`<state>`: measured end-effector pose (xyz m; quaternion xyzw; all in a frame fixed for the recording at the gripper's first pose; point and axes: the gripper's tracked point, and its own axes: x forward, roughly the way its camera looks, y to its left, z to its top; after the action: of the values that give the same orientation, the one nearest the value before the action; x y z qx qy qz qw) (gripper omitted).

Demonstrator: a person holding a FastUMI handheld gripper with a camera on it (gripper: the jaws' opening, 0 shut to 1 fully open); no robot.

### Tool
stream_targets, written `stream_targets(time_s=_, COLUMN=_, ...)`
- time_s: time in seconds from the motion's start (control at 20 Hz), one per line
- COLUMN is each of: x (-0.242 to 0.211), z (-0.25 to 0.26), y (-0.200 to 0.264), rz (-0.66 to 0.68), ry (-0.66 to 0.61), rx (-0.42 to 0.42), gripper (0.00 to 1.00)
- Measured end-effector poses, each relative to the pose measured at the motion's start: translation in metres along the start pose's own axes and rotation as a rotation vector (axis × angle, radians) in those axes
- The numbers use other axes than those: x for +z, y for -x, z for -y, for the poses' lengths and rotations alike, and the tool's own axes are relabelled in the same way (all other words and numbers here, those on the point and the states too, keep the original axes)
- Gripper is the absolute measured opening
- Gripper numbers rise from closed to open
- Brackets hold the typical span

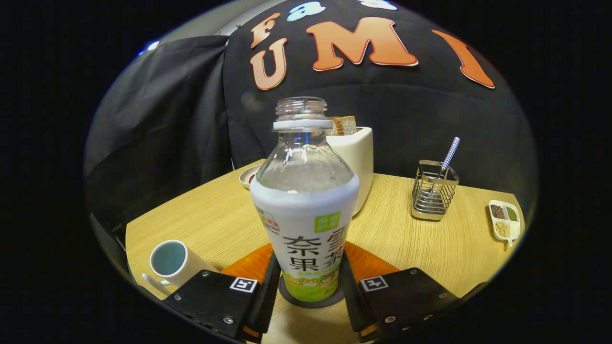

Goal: Take the bottle from table, then pour the juice into the cup, finally place the bottle on the coaster

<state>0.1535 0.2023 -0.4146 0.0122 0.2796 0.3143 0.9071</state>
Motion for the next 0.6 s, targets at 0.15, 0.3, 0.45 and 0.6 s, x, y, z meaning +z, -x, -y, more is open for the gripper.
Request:
stream_targets(time_s=0.15, x=-0.001, z=0.004, y=0.010, rz=-0.016, ry=0.004, rx=-0.028, gripper=0.69)
stream_targets(time_s=0.3, x=0.015, z=0.006, y=0.026, rz=0.015, ry=-0.003, rx=-0.053, gripper=0.83)
stream_targets(time_s=0.45, x=0.028, z=0.003, y=0.049, rz=0.024, ry=-0.037, rx=-0.052, gripper=0.91)
stream_targets(time_s=0.6, x=0.059, z=0.000, y=0.082, rz=0.087, ry=-0.051, rx=-0.057, gripper=0.95)
